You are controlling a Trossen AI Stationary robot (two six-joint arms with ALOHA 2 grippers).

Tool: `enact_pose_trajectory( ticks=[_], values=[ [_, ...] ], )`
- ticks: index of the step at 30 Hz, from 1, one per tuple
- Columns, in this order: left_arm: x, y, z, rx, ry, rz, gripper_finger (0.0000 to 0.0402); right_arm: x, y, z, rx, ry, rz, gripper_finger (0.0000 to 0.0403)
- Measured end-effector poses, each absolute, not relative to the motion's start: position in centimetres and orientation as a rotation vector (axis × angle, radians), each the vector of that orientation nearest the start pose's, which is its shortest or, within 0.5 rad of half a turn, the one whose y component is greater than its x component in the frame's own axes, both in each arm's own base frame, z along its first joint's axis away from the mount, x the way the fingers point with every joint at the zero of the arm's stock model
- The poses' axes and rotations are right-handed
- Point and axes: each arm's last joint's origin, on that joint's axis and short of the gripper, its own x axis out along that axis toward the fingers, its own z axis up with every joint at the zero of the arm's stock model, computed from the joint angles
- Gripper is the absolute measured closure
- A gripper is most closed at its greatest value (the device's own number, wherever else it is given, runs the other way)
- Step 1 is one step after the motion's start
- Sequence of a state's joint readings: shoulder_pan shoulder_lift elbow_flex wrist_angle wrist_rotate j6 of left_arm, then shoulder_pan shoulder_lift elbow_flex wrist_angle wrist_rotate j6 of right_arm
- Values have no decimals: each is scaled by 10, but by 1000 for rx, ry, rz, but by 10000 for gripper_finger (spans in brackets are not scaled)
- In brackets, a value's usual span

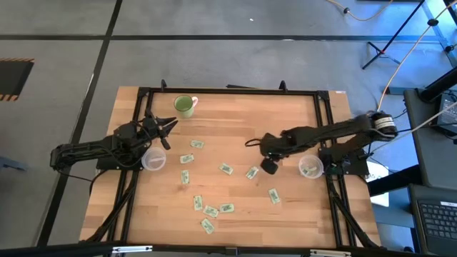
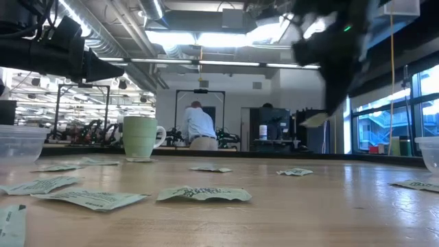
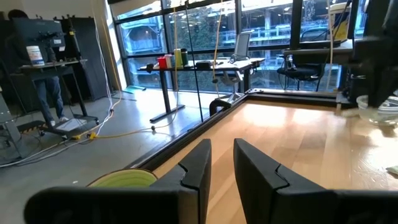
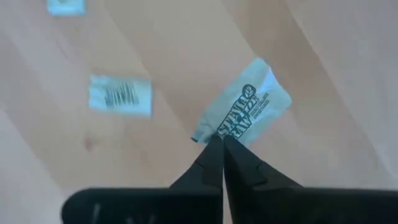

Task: Pick and place items into bin
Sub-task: Put the white stevia packet into the right transparent bin

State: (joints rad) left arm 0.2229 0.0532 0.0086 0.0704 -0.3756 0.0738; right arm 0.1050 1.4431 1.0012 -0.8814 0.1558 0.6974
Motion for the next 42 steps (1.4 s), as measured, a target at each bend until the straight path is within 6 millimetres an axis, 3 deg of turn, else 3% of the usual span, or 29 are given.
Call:
enact_pose_trajectory(
  ticks=[8, 16, 32, 42],
  values=[
    [94, 32, 169, 70, -3, 599, 339, 192, 47, 253, 640, 1308, -779, 401],
    [94, 32, 169, 69, -7, 599, 339, 156, 61, 246, 775, 1322, -934, 401],
    [94, 32, 169, 70, -5, 598, 339, 140, 61, 187, 829, 1374, -988, 401],
    [94, 32, 169, 70, -5, 597, 339, 140, 61, 184, 832, 1371, -983, 365]
  ],
)
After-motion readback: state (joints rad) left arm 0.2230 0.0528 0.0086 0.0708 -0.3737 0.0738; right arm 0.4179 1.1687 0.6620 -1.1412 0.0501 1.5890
